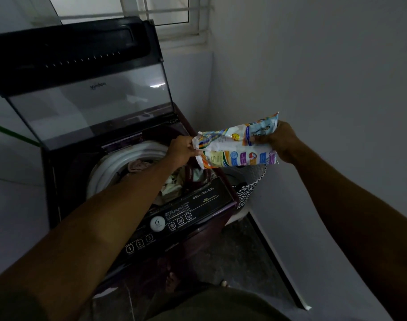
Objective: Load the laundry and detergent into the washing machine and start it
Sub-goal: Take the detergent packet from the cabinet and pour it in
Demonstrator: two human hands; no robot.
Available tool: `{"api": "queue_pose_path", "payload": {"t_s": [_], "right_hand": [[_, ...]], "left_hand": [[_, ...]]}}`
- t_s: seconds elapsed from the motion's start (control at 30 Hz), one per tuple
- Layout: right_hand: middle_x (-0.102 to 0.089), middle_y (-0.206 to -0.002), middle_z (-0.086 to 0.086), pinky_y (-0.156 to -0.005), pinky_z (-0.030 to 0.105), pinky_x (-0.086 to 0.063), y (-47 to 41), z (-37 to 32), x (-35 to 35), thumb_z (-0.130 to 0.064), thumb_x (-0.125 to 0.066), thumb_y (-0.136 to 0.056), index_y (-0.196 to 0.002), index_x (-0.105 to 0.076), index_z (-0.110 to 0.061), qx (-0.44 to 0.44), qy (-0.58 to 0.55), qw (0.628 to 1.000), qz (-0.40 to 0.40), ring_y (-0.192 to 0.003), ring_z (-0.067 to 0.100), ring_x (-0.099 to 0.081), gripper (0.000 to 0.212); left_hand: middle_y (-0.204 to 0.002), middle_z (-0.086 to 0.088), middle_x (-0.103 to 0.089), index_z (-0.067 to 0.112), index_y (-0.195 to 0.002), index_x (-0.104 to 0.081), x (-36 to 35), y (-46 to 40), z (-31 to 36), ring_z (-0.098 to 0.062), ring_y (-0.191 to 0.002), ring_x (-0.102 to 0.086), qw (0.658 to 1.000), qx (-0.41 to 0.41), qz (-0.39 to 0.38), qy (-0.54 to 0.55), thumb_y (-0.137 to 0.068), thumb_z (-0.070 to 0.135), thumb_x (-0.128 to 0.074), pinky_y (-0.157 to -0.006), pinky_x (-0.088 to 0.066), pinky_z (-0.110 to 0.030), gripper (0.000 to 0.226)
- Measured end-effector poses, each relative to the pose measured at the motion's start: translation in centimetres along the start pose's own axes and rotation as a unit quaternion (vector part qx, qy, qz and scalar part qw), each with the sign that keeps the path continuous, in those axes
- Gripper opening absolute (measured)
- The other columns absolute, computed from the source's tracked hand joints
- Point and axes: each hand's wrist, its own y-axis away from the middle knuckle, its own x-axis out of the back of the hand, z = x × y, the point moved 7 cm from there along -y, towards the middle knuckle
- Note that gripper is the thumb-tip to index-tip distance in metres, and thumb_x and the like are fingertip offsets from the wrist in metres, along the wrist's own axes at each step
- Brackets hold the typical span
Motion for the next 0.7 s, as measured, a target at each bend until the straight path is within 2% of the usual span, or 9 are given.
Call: {"api": "queue_pose_path", "payload": {"t_s": [0.1, 0.2, 0.37, 0.43, 0.53, 0.6, 0.7], "right_hand": [[-0.072, -0.101, 0.019, -0.078, 0.046, -0.059, -0.2, 0.6, 0.2, 0.006, -0.081, -0.063, -0.105, -0.068, 0.004, -0.021, 0.004, 1.0, -0.002, -0.091, 0.033, -0.071, 0.044], [-0.072, -0.101, 0.02, -0.079, 0.047, -0.059, 0.0, 0.5, -0.1, 0.007, -0.08, -0.064, -0.105, -0.069, 0.004, -0.018, 0.0, 1.0, -0.003, -0.091, 0.034, -0.071, 0.043], [-0.076, -0.089, 0.007, -0.074, 0.041, -0.06, 0.4, 0.2, -0.2, 0.009, -0.079, -0.066, -0.087, -0.075, -0.013, 0.002, -0.015, 1.0, -0.001, -0.087, 0.027, -0.073, 0.031], [-0.076, -0.086, 0.005, -0.072, 0.039, -0.061, 0.6, 0.1, 0.0, 0.008, -0.08, -0.066, -0.087, -0.074, -0.013, 0.001, -0.02, 1.0, 0.003, -0.084, 0.025, -0.073, 0.03], [-0.076, -0.086, 0.004, -0.068, 0.036, -0.061, 0.8, 0.1, 0.1, 0.008, -0.079, -0.066, -0.092, -0.072, -0.007, -0.009, -0.015, 1.0, 0.003, -0.081, 0.023, -0.074, 0.031], [-0.076, -0.084, 0.004, -0.065, 0.035, -0.061, 0.8, 0.1, 0.1, 0.009, -0.079, -0.066, -0.096, -0.071, -0.003, -0.015, -0.016, 1.0, 0.003, -0.078, 0.022, -0.074, 0.033], [-0.076, -0.086, 0.006, -0.064, 0.035, -0.061, 0.7, 0.4, 0.1, 0.011, -0.079, -0.065, -0.1, -0.07, 0.001, -0.021, -0.027, 0.999, 0.007, -0.078, 0.023, -0.074, 0.037]], "left_hand": [[-0.098, -0.011, -0.074, 0.003, -0.104, -0.073, -0.1, 0.4, 0.4, -0.017, -0.086, -0.068, 1.0, 0.003, -0.008, 0.002, -0.075, 0.017, -0.082, -0.079, -0.053, -0.028, 0.033], [-0.092, -0.007, -0.071, 0.001, -0.103, -0.072, 0.0, 0.3, 0.5, -0.013, -0.081, -0.063, 1.0, 0.008, -0.003, -0.017, -0.078, 0.018, -0.08, -0.07, -0.042, -0.02, 0.032], [-0.088, -0.015, -0.074, -0.001, -0.092, -0.073, 0.3, -0.1, 0.4, -0.016, -0.075, -0.064, 0.999, 0.015, 0.009, -0.032, -0.075, 0.021, -0.082, -0.073, -0.052, -0.031, 0.029], [-0.088, -0.015, -0.073, -0.001, -0.092, -0.073, 0.2, -0.1, 0.5, -0.016, -0.076, -0.063, 1.0, 0.019, 0.004, -0.021, -0.074, 0.02, -0.083, -0.072, -0.053, -0.029, 0.03], [-0.085, -0.01, -0.071, -0.002, -0.09, -0.072, 0.0, 0.0, 0.7, -0.014, -0.074, -0.061, 1.0, 0.019, -0.004, -0.021, -0.074, 0.018, -0.083, -0.062, -0.047, -0.021, 0.028], [-0.087, -0.007, -0.072, 0.0, -0.093, -0.073, -0.2, 0.0, 0.7, -0.016, -0.077, -0.065, 1.0, 0.017, -0.011, -0.015, -0.074, 0.017, -0.083, -0.068, -0.051, -0.023, 0.028], [-0.091, -0.015, -0.074, -0.002, -0.093, -0.074, 0.1, 0.1, 0.9, -0.018, -0.08, -0.066, 1.0, 0.011, -0.007, -0.011, -0.073, 0.015, -0.084, -0.08, -0.056, -0.034, 0.028]]}}
